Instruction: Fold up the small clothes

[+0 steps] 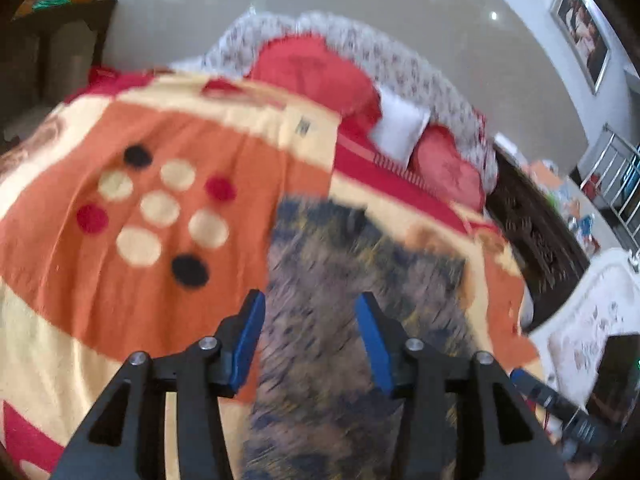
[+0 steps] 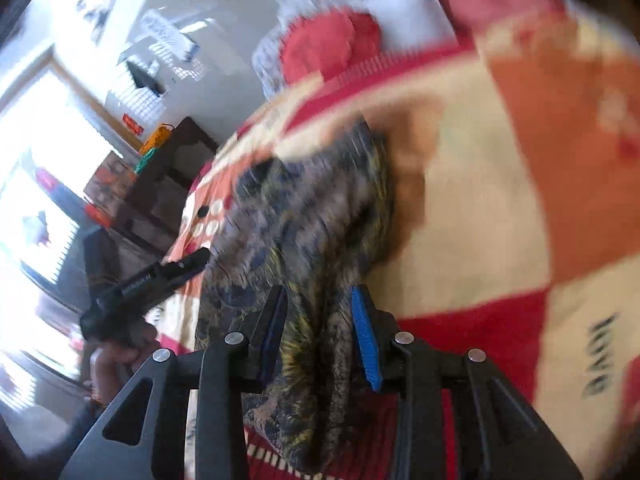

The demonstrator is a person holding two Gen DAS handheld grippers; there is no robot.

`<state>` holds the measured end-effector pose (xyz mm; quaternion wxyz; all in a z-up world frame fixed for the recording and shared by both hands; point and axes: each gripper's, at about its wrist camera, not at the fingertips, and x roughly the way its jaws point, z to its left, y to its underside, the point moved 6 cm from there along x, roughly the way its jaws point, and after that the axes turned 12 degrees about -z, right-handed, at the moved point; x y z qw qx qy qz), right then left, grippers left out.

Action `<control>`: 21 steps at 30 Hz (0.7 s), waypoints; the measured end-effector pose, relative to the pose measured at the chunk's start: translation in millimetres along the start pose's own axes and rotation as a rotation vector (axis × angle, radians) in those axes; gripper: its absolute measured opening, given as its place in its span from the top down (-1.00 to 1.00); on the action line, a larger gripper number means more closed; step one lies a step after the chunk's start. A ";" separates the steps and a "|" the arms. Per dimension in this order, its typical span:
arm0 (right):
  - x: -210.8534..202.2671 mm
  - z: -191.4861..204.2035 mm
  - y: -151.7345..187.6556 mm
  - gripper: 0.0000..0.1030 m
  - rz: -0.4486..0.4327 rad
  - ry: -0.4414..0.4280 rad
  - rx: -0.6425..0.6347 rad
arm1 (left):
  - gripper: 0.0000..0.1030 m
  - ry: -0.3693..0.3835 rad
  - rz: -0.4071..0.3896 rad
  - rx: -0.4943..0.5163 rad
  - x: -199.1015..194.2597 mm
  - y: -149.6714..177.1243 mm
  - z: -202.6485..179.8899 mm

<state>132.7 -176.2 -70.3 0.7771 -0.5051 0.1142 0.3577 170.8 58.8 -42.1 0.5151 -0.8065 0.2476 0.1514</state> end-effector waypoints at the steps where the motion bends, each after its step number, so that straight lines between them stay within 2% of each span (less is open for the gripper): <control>1: 1.3 14.1 -3.2 0.63 -0.015 0.046 -0.081 | 0.03 -0.003 -0.013 0.002 2.7 -2.3 -7.3; 3: 15.1 46.9 -4.1 0.71 -0.031 0.093 -0.213 | 0.03 -0.033 -0.027 0.019 14.5 -7.4 -20.1; 4: 18.8 50.4 -1.0 0.77 -0.026 0.102 -0.235 | 0.04 -0.043 -0.022 0.026 20.8 -9.6 -21.9; 5: 22.0 45.0 0.7 0.93 -0.012 0.113 -0.244 | 0.04 -0.051 -0.011 0.036 32.1 -11.0 -26.9; 6: 32.2 46.0 2.5 1.00 0.001 0.138 -0.252 | 0.03 -0.061 0.000 0.055 42.1 -11.2 -30.4; 9: 65.5 31.8 9.5 1.00 0.017 0.271 -0.343 | 0.02 -0.096 0.048 0.145 77.5 -3.0 -33.9; 10: 80.8 17.6 16.9 1.00 0.058 0.301 -0.345 | 0.01 -0.117 0.062 0.178 88.8 3.7 -31.5; 11: 91.6 4.4 25.6 1.00 0.090 0.305 -0.334 | 0.00 -0.144 0.087 0.202 103.1 12.4 -25.6; 12: 97.8 -9.4 32.8 1.00 0.075 0.283 -0.333 | -0.05 -0.140 0.112 0.192 113.3 22.4 -18.6; 13: 95.6 -11.9 35.4 1.00 0.026 0.251 -0.360 | -0.07 -0.129 0.102 0.184 114.8 27.0 -14.1; 15: 89.0 -12.5 39.6 1.00 -0.008 0.231 -0.372 | -0.13 -0.120 0.077 0.189 113.5 28.5 -13.9; 21: 86.2 -17.7 38.7 1.00 -0.021 0.209 -0.350 | -0.21 -0.129 0.061 0.210 114.0 31.0 -15.0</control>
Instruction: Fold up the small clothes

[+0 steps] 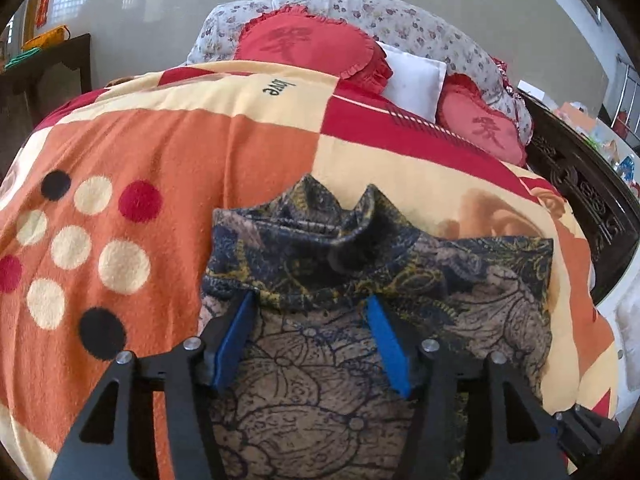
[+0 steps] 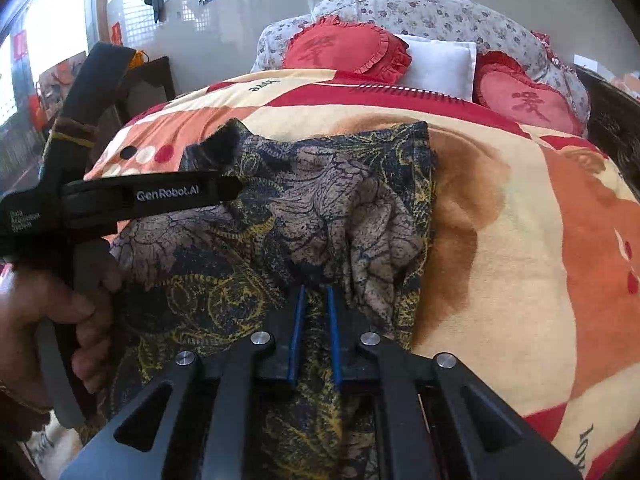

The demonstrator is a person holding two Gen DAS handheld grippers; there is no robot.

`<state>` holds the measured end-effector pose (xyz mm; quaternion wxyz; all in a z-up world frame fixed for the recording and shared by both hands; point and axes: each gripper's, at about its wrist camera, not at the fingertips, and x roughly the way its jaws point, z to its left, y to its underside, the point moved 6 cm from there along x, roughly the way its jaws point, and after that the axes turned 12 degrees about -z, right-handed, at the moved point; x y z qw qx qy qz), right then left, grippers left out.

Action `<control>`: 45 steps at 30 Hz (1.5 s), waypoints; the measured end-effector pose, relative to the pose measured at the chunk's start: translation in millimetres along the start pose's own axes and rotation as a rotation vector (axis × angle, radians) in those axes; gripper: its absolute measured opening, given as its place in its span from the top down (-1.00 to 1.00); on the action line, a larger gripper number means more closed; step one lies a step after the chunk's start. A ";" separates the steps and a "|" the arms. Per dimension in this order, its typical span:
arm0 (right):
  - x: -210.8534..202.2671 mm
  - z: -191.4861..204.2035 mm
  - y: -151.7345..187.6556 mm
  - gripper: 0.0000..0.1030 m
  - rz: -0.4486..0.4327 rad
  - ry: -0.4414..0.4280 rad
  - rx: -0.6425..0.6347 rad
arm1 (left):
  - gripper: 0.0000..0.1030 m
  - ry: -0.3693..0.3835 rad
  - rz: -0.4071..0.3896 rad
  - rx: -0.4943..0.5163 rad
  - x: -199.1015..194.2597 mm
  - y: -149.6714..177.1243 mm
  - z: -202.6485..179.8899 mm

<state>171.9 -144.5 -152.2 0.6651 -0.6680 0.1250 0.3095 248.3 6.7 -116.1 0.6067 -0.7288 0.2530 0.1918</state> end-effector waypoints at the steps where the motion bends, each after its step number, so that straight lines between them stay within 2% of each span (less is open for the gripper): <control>1: -0.1 1.1 -0.1 1.00 -0.002 0.004 -0.005 | -0.21 0.001 -0.003 -0.002 -0.8 -0.3 0.3; 9: 1.1 5.2 -1.1 1.00 -0.008 0.023 -0.028 | -0.23 0.016 -0.009 -0.022 -2.2 -2.9 1.5; 14: 0.8 4.9 -0.7 1.00 -0.008 0.023 -0.027 | -0.35 0.031 -0.003 -0.015 -3.4 -2.7 -0.8; 17: 0.9 4.8 -0.6 1.00 -0.005 0.016 -0.025 | -0.55 0.052 0.006 0.000 -2.6 -3.2 -5.9; 19: 0.2 4.7 -1.3 1.00 0.003 0.008 -0.019 | -0.75 0.075 0.016 0.010 -2.1 -2.8 -9.8; 23: -4.2 4.3 -4.0 0.97 -0.010 -0.022 -0.004 | -0.98 0.134 0.035 0.011 -2.1 -2.4 -15.5; 25: -7.8 4.2 -3.7 0.89 -0.021 -0.052 0.014 | -0.99 0.142 0.038 0.003 -2.2 -2.4 -16.1; 31: -2.5 -6.3 -1.0 0.87 -0.012 -0.118 0.110 | -0.99 0.119 0.045 0.017 0.0 -1.9 -19.6; 34: -2.6 -5.3 -1.0 0.87 -0.012 -0.113 0.102 | -0.99 0.102 0.050 0.036 1.3 -0.4 -21.6; 38: -3.0 -3.6 -1.0 0.87 -0.013 -0.102 0.087 | -0.99 0.047 0.084 0.135 7.4 5.5 -30.9; 45: 3.1 -3.3 -0.4 0.87 0.006 -0.108 0.092 | -0.99 0.057 0.090 0.112 11.3 8.3 -33.4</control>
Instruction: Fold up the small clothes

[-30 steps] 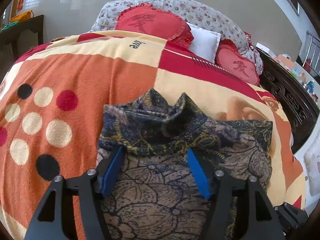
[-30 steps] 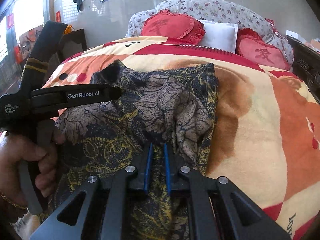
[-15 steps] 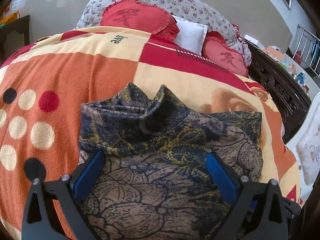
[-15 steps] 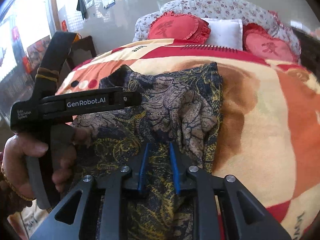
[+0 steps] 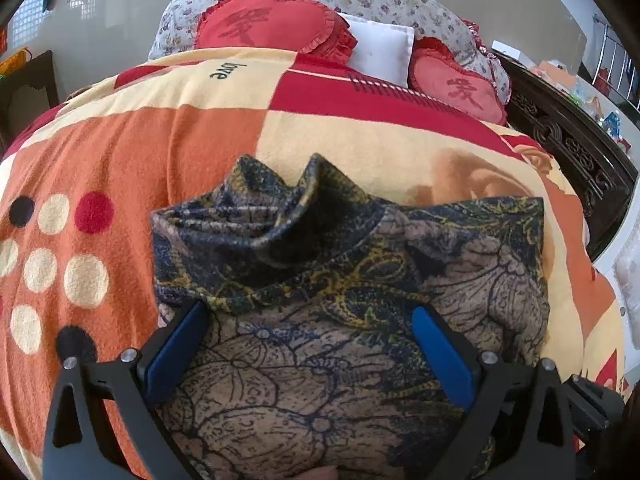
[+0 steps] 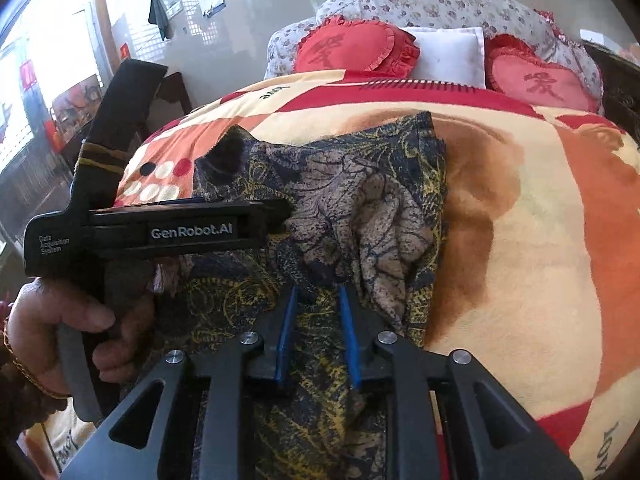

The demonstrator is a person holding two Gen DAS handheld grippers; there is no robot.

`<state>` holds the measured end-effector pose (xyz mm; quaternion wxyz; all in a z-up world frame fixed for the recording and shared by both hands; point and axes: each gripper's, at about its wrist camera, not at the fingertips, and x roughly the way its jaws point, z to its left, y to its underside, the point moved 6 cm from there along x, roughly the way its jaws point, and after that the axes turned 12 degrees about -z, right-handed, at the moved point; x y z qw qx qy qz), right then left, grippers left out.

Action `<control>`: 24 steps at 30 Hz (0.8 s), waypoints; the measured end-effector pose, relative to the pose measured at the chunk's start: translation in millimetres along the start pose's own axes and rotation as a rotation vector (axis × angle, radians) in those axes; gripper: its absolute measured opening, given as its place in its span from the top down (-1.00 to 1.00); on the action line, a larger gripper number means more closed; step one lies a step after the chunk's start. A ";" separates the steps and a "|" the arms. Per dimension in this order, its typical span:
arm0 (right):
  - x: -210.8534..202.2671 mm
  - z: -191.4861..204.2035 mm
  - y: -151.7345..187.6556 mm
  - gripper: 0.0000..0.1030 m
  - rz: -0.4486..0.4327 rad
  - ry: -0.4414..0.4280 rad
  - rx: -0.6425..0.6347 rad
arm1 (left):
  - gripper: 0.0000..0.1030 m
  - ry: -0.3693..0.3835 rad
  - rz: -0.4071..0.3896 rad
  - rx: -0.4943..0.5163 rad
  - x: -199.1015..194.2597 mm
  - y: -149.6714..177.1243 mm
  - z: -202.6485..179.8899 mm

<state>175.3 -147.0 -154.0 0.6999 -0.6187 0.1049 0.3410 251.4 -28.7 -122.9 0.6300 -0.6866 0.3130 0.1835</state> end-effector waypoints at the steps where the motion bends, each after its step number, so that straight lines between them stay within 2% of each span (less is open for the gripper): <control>1: 1.3 -1.2 -0.1 0.87 0.003 -0.008 0.011 | -0.99 -0.003 0.002 0.000 0.6 -0.3 -0.1; 5: 2.6 -3.5 -1.7 0.87 0.001 -0.015 0.029 | -0.99 -0.009 0.012 0.002 2.4 -1.9 0.3; 8: 0.1 -5.1 -2.1 0.87 0.001 -0.035 0.052 | -0.98 -0.010 0.052 0.023 -6.8 -7.0 4.3; 10: -9.3 -7.9 -7.0 0.88 0.047 -0.044 0.090 | -0.97 -0.032 0.018 0.022 -35.8 -11.1 13.5; 12: -31.5 -8.8 -12.8 0.88 0.051 -0.025 0.134 | -0.98 -0.075 -0.036 0.060 -70.4 -7.5 20.0; 14: -61.6 -8.3 -11.9 0.81 0.027 0.035 0.117 | -0.98 -0.118 -0.041 0.102 -102.9 11.1 23.9; 15: -76.9 -6.1 -5.2 0.72 0.035 0.082 0.080 | -0.98 -0.126 -0.021 0.107 -114.7 24.1 24.8; 17: -97.9 -0.8 13.0 0.68 0.069 0.168 0.009 | -0.98 -0.127 0.030 0.095 -137.7 55.6 21.0; 20: -124.0 11.5 40.5 0.68 0.106 0.200 -0.024 | -0.99 -0.124 0.060 0.100 -169.3 94.8 4.4; 24: -156.8 27.1 69.9 0.68 0.145 0.194 0.028 | -0.99 -0.146 0.084 0.084 -192.4 117.7 -20.1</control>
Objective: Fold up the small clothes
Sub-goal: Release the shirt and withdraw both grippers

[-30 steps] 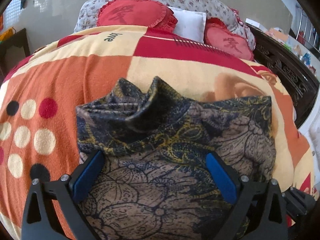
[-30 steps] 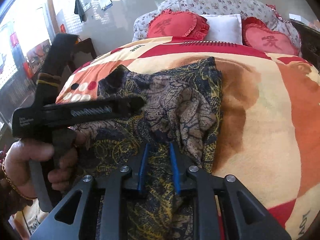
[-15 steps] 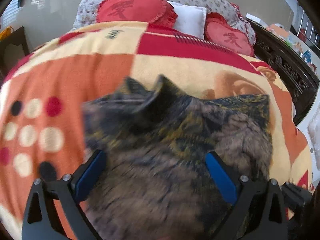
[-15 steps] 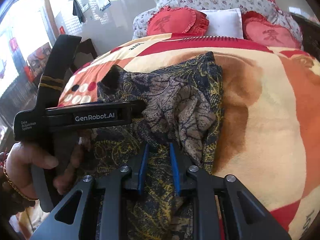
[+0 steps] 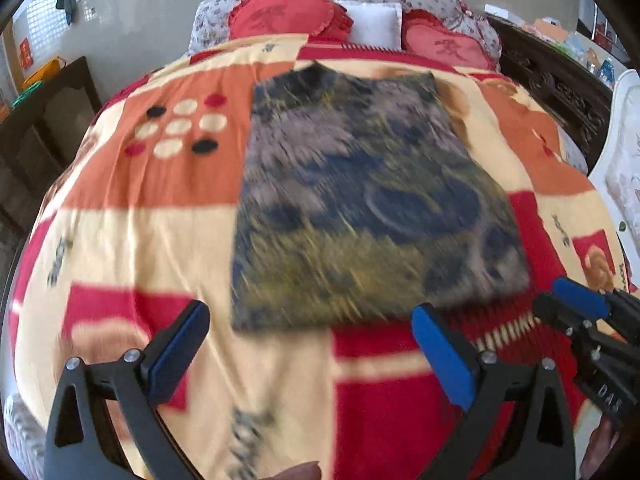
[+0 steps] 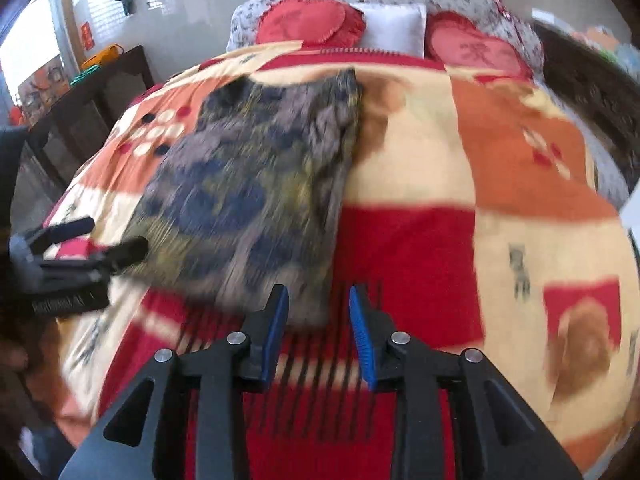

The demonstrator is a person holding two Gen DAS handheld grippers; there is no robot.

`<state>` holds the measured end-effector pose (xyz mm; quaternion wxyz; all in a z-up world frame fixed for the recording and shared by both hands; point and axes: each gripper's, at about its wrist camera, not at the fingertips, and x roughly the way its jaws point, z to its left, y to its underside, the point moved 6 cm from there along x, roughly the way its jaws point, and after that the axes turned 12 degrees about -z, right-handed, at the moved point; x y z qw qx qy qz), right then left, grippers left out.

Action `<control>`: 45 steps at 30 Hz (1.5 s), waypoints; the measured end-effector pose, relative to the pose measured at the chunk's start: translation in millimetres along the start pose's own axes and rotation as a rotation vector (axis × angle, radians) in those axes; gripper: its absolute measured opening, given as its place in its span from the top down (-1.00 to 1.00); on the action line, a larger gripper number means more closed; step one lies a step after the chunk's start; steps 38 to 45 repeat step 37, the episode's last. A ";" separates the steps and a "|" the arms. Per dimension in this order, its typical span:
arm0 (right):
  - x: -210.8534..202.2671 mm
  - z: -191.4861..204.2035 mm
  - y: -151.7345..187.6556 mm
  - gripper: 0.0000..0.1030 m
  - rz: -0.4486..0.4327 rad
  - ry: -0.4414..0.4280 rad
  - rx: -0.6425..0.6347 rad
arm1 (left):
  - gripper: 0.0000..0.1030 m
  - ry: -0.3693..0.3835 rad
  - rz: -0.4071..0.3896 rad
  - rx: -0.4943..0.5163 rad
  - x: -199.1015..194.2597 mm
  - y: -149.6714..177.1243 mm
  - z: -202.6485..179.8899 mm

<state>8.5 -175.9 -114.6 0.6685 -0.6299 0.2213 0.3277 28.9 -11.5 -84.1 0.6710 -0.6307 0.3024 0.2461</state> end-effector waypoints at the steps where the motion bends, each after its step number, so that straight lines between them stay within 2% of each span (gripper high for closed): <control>1: -8.0 2.8 4.4 0.68 0.004 0.001 0.000 | -0.99 -0.010 -0.002 -0.004 -4.5 1.2 -3.7; 4: -22.6 5.8 4.6 0.68 -0.006 -0.017 0.000 | -0.99 -0.037 -0.002 -0.015 -13.9 5.0 -8.3; 10: -40.3 5.1 -6.1 0.64 -0.045 0.008 -0.024 | -0.99 -0.061 0.002 -0.013 -16.6 0.6 -7.2; 25: -49.4 -0.6 -9.1 0.63 -0.059 0.013 -0.016 | -0.99 -0.031 0.015 -0.046 -17.7 -2.4 -10.9; 31: -48.6 -2.0 -7.8 0.63 -0.055 0.006 -0.013 | -0.99 0.016 0.019 -0.067 -17.2 -1.6 -13.8; 45: -49.1 -2.8 -7.0 0.63 -0.054 0.011 -0.009 | -0.99 0.009 0.004 -0.060 -21.2 -2.0 -17.2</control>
